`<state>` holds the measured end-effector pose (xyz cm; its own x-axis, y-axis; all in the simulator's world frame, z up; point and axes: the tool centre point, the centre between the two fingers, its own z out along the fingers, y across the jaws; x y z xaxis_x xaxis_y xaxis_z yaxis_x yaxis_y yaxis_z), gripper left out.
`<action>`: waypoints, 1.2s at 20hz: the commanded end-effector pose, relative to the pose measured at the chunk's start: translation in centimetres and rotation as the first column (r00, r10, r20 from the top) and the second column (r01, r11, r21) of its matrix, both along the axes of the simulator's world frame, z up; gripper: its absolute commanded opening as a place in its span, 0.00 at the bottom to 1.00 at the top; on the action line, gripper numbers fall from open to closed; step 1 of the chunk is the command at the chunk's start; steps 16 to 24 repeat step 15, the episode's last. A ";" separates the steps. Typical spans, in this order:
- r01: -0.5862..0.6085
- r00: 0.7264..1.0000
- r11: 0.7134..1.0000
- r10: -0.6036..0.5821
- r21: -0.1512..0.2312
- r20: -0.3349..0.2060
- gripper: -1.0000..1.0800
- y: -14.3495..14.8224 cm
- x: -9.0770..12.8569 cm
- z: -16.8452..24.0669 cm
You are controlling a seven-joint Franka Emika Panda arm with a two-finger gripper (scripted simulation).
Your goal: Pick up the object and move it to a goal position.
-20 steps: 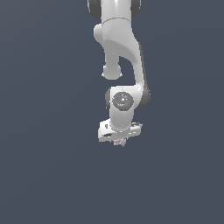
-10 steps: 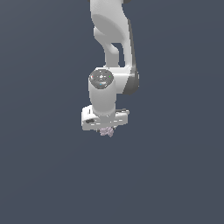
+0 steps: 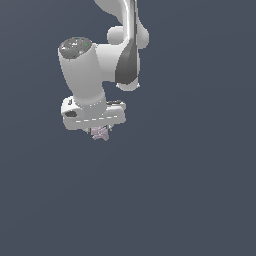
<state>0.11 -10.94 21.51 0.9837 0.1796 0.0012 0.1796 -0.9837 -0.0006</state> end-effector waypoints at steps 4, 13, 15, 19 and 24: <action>-0.001 1.000 1.000 0.001 0.001 -0.001 0.00 -3.2 -0.9 3.5; -0.001 1.000 1.000 0.001 -0.001 -0.001 0.00 -4.7 -1.1 5.0; -0.001 1.000 1.000 0.001 -0.001 -0.001 0.00 -4.6 -1.0 4.9; -0.001 1.000 1.000 0.001 -0.001 -0.001 0.00 -4.6 -1.0 4.9; -0.001 1.000 1.000 0.001 -0.001 -0.001 0.00 -4.6 -1.0 4.9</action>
